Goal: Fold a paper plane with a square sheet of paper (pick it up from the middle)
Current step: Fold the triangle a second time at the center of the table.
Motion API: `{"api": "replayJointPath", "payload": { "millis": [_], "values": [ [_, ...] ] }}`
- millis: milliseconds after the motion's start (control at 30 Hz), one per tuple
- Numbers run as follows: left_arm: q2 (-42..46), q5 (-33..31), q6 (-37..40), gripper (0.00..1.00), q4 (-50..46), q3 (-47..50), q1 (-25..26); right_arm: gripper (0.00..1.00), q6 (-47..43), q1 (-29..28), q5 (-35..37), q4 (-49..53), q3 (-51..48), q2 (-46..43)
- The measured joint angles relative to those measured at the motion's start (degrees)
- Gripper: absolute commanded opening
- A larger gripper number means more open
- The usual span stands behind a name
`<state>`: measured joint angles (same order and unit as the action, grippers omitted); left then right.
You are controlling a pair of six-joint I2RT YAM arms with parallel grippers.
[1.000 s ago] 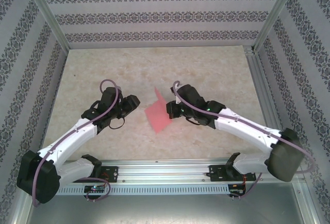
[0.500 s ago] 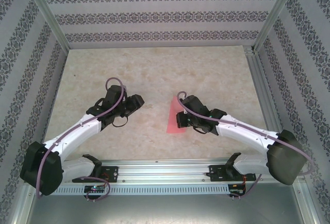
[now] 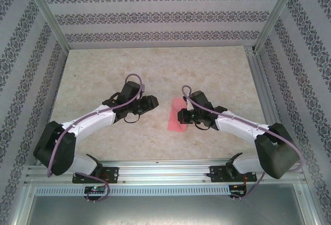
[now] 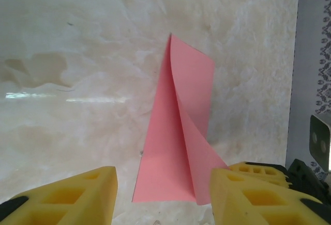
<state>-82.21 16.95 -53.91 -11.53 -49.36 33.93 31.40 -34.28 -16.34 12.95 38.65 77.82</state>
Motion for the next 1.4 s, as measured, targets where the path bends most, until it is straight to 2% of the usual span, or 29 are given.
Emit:
{"api": "replayJointPath", "payload": {
  "millis": [367,733,900,1167,1400],
  "values": [
    [-12.87,2.91,2.91,0.38,1.99,-8.57,5.33,0.04,-2.62,8.26,-7.69,-2.84,-2.32,4.33],
    [-20.24,3.32,4.20,0.31,2.54,-12.83,7.69,0.02,-4.44,12.33,-13.18,-4.98,-2.27,8.41],
    [-18.47,-1.49,4.13,0.31,1.33,-12.68,7.76,0.02,-2.12,10.62,-15.61,-7.89,-2.27,8.07],
    [-6.84,-9.88,3.26,0.31,-2.16,-9.53,6.60,0.02,4.20,2.49,-14.62,-12.33,-1.70,5.29],
    [-2.34,-12.35,2.19,0.31,-3.08,-5.79,5.44,0.02,7.23,0.11,-13.25,-14.84,-1.64,4.87]
  ]
}}
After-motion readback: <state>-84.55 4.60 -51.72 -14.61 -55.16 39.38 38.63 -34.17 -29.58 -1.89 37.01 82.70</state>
